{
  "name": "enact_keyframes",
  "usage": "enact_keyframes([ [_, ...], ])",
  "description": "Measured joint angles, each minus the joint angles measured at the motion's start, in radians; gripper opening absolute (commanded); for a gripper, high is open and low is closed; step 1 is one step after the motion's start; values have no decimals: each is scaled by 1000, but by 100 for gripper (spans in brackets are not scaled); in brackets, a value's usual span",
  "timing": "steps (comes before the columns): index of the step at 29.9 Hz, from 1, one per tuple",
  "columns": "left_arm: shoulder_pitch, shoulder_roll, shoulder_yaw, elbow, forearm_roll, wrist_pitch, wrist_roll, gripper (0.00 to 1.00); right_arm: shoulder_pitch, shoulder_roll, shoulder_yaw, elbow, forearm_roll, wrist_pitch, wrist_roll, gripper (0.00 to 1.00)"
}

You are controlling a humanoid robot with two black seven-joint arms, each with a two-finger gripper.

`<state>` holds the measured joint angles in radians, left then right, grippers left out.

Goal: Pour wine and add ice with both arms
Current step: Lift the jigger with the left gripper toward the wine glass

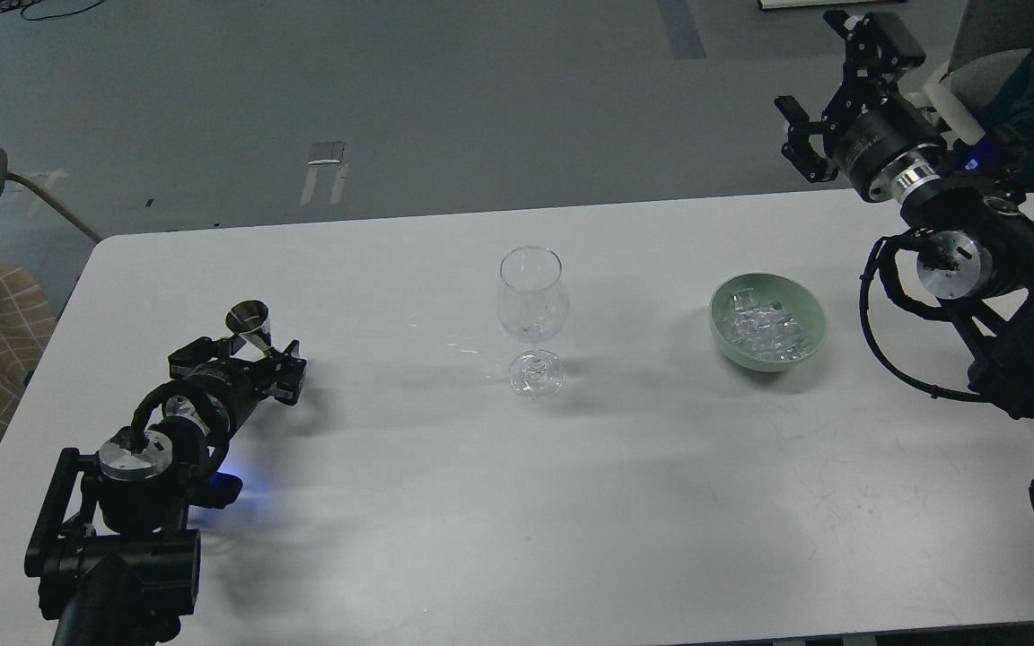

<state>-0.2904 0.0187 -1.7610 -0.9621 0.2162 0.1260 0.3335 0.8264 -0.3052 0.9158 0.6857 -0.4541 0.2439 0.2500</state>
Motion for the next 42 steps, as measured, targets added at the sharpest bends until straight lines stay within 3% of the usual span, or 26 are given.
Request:
enact_keyframes([
  [3,-4,1,-2,3,0,-4,-7,32,-1,0,0,0,0,-1,0,100],
  [7,-8,-2,-2,3,1,-6,-8,29,-1,1,0,0,0,-2,0,100],
  [13,-9,-9,-2,3,0,-9,-6,1,-1,1,0,0,0,-2,0,100],
  [33,-53,-19,-12,-38,-20,0,5,0,-2,0,0,1,0,-7,0,100],
  [42,-110,-19,0,-163,-26,130,73,0,-7,2,0,1,0,-8,0,100],
])
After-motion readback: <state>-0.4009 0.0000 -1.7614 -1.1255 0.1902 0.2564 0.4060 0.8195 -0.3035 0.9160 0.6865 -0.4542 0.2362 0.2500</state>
